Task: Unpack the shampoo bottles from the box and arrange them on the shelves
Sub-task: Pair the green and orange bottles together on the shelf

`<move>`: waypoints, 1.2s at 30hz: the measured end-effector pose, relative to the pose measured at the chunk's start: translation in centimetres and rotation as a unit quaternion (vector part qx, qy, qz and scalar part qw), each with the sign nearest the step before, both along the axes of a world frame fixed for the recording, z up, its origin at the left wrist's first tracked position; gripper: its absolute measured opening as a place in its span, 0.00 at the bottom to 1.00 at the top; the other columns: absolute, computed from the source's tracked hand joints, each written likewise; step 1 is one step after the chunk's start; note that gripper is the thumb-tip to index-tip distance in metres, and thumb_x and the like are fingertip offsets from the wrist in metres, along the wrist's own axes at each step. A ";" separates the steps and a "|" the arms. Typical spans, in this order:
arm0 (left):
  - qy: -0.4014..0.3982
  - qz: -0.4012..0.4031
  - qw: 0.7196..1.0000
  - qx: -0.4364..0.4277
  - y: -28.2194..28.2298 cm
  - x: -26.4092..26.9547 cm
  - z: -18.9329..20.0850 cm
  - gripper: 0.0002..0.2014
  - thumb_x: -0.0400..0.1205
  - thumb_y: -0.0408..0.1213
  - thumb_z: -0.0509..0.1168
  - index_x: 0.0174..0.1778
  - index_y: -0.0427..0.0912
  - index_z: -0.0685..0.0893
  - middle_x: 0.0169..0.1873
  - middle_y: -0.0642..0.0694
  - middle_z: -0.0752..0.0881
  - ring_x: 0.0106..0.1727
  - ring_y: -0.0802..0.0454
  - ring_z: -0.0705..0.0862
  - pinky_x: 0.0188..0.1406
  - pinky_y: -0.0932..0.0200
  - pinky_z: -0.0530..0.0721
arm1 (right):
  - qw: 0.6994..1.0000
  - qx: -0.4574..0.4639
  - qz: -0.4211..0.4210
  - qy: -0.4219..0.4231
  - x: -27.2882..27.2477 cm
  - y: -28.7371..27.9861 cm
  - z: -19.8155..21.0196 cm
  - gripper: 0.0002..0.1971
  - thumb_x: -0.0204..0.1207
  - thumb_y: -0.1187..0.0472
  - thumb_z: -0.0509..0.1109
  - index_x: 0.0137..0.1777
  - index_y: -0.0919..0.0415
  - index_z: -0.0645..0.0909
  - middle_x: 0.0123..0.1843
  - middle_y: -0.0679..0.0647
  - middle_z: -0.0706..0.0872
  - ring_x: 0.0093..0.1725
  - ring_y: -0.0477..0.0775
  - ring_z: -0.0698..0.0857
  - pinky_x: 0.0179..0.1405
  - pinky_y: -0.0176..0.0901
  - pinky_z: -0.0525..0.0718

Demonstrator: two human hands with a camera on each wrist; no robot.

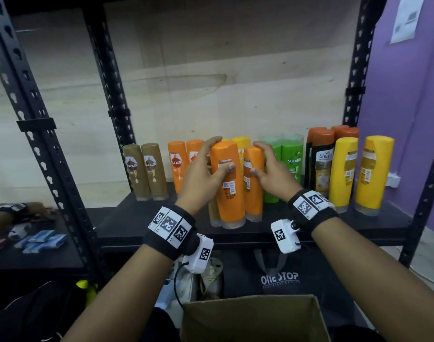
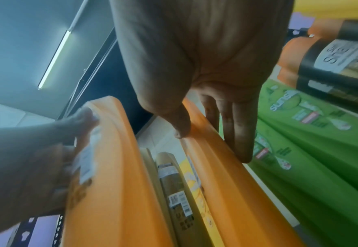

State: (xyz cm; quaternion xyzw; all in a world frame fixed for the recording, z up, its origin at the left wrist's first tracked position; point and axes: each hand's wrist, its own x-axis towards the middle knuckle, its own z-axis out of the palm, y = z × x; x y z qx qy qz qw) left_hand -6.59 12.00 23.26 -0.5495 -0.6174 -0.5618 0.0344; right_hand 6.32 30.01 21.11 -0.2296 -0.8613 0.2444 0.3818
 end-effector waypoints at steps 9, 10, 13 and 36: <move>-0.055 -0.044 0.997 0.045 5.3 3.0 -2.6 0.31 0.83 0.47 0.74 0.80 0.67 0.69 0.66 0.58 0.85 0.62 0.60 0.88 0.58 0.49 0.92 | 0.998 0.036 -0.045 -0.001 5.9 1.2 -0.5 0.42 0.87 0.51 0.68 0.87 0.25 0.42 0.52 0.46 0.87 0.44 0.46 0.87 0.49 0.51 0.89; -0.058 -0.044 0.996 0.043 5.8 3.3 -2.7 0.31 0.83 0.48 0.74 0.80 0.68 0.69 0.64 0.55 0.86 0.61 0.58 0.89 0.58 0.46 0.92 | 0.997 0.042 -0.057 -0.001 6.5 1.5 -0.6 0.42 0.88 0.51 0.67 0.87 0.26 0.40 0.49 0.44 0.86 0.42 0.43 0.86 0.48 0.51 0.89; -0.053 -0.045 0.997 0.038 7.3 4.4 -3.2 0.31 0.83 0.48 0.74 0.79 0.70 0.68 0.63 0.55 0.87 0.58 0.62 0.89 0.56 0.47 0.93 | 0.997 0.034 -0.074 0.004 8.3 2.2 -1.0 0.42 0.89 0.51 0.65 0.87 0.29 0.36 0.64 0.54 0.88 0.54 0.51 0.88 0.58 0.58 0.89; -0.160 -0.068 0.985 -0.001 13.2 7.4 -13.0 0.20 0.87 0.56 0.65 0.75 0.63 0.73 0.63 0.67 0.85 0.64 0.71 0.84 0.63 0.61 0.85 | 0.987 -0.029 -0.111 0.112 9.5 3.0 -12.1 0.29 0.89 0.45 0.64 0.87 0.45 0.60 0.80 0.49 0.72 0.71 0.37 0.71 0.69 0.39 0.72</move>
